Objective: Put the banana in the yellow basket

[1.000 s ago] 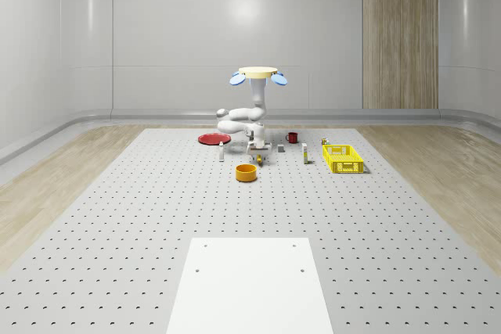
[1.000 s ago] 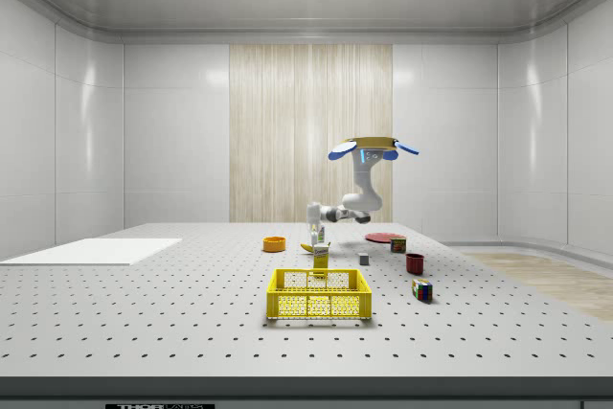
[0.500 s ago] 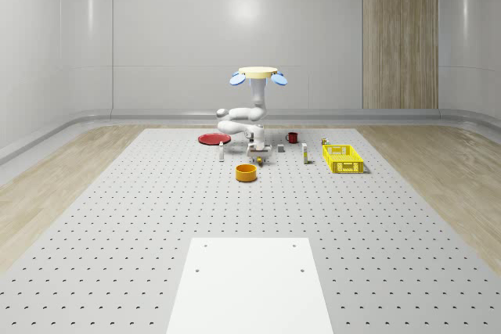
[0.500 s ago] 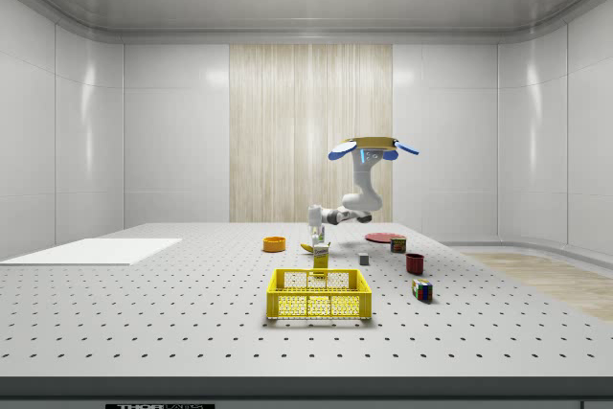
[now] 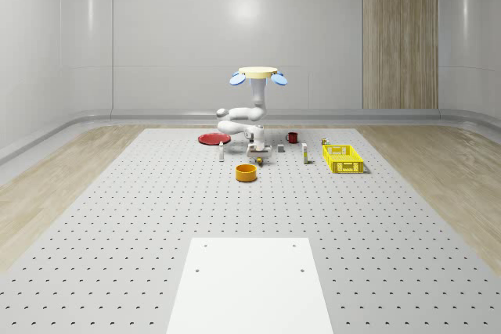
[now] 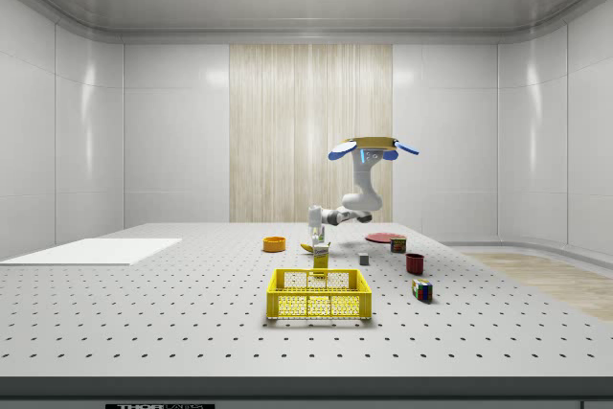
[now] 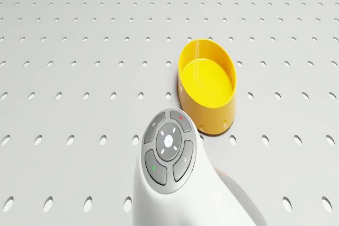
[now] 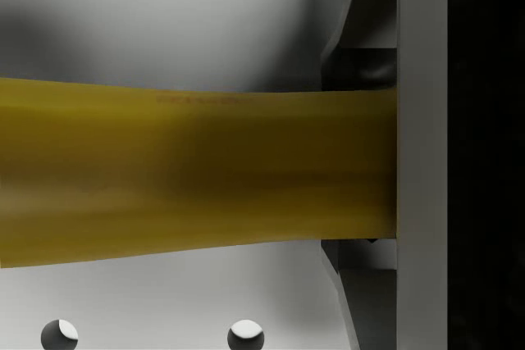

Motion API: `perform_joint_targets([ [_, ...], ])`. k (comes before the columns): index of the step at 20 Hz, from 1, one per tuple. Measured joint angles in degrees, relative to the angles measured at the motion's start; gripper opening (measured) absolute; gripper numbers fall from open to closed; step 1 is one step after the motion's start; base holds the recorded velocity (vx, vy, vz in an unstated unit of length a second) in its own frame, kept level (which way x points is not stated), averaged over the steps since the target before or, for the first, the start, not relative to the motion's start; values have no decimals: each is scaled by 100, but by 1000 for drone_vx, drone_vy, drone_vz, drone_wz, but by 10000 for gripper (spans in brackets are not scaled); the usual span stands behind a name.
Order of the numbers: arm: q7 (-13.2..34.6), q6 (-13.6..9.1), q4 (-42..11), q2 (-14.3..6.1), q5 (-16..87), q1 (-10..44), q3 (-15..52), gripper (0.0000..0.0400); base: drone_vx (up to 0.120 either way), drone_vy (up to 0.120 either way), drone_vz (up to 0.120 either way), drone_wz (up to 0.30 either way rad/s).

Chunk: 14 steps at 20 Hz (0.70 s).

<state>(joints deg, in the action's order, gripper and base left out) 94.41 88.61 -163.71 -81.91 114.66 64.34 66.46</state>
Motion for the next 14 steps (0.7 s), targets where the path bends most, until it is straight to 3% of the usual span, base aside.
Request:
perform_joint_targets([
  [11, 218, -146, -115, -17, -370, -15, 404, 190, 0, 0, 0, 0],
  [14, 256, -222, -169, -18, -601, -19, 645, 192, 0, 0, 93, 0],
])
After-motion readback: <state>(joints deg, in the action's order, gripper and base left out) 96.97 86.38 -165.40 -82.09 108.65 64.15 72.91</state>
